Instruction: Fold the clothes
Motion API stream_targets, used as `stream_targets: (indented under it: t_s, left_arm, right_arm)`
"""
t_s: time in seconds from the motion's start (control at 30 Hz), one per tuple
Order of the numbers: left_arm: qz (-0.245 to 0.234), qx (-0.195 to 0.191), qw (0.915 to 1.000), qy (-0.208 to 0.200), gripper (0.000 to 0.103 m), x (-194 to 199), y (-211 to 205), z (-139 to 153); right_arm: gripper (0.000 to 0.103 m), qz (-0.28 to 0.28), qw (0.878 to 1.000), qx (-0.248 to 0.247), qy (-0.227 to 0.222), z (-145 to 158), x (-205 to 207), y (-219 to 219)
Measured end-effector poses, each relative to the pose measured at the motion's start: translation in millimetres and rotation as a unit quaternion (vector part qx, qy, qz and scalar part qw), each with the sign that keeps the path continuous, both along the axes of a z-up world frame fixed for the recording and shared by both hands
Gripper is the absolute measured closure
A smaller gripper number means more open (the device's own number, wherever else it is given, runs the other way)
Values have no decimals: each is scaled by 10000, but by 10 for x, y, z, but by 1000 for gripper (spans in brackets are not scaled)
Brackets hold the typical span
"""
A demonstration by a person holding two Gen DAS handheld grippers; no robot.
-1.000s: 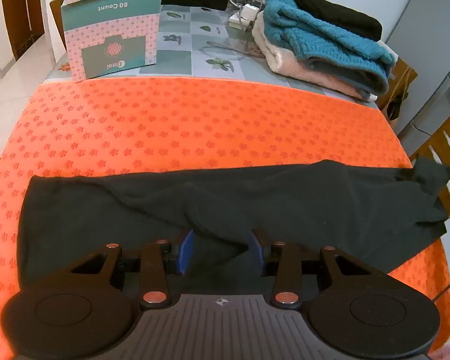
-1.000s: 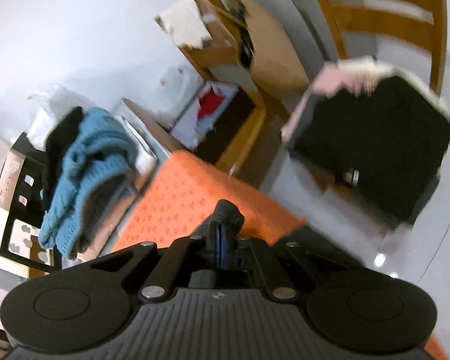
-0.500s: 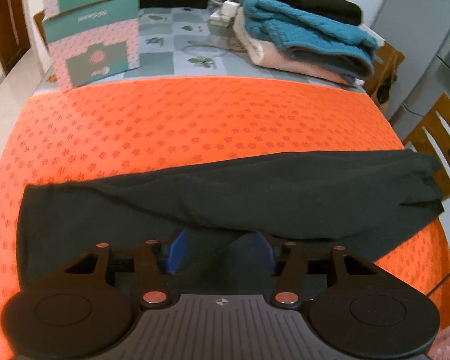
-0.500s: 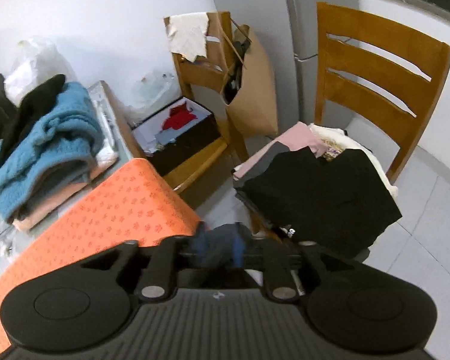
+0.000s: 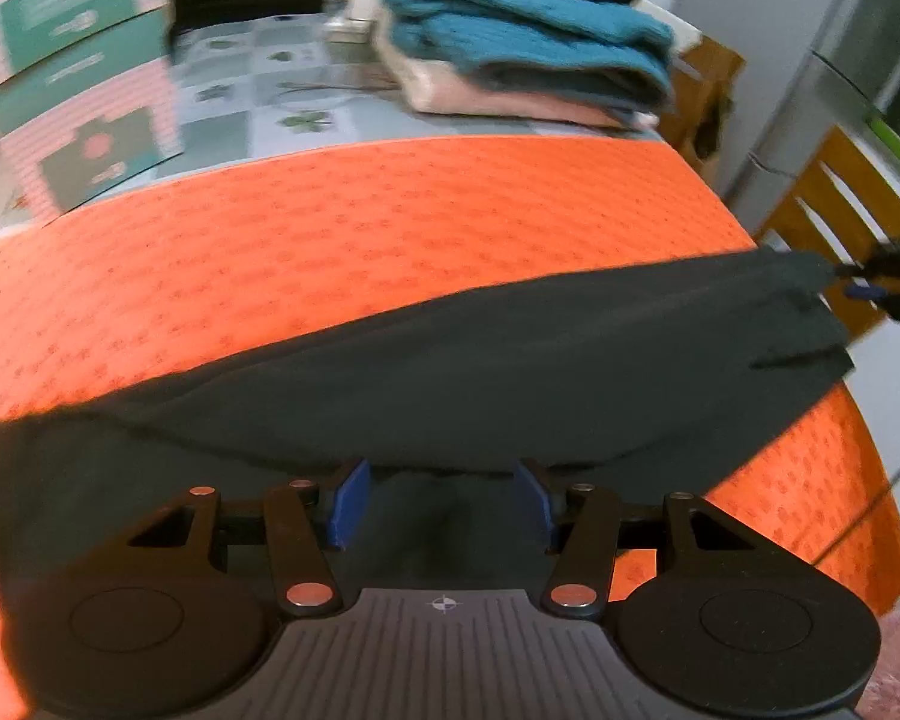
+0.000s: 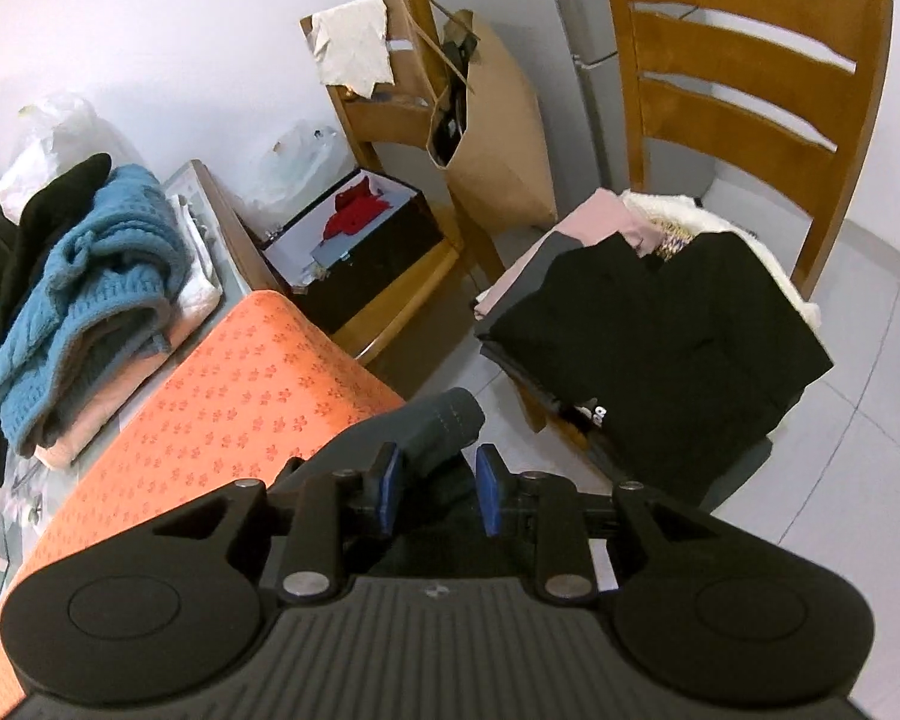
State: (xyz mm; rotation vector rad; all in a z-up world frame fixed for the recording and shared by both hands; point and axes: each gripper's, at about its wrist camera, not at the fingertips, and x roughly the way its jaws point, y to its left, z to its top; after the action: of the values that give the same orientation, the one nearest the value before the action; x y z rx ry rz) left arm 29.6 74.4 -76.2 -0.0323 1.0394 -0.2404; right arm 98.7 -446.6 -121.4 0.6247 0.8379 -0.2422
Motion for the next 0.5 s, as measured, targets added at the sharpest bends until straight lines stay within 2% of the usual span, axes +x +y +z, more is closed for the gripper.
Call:
stream_targets:
  t_s: [0.1, 0.27, 0.5]
  left_arm:
    - [-402, 86, 9992, -28, 47, 47, -211, -23]
    - [-1053, 222, 9941, -105, 47, 99, -593, -95]
    - [-1497, 419, 9878, -96, 47, 134, -909, -190]
  right_arm:
    - [72, -8, 9998, 215, 25, -85, 82, -18]
    - [72, 163, 9997, 188, 5, -103, 258, 38]
    - [72, 1015, 9942, -259, 225, -123, 672, 251]
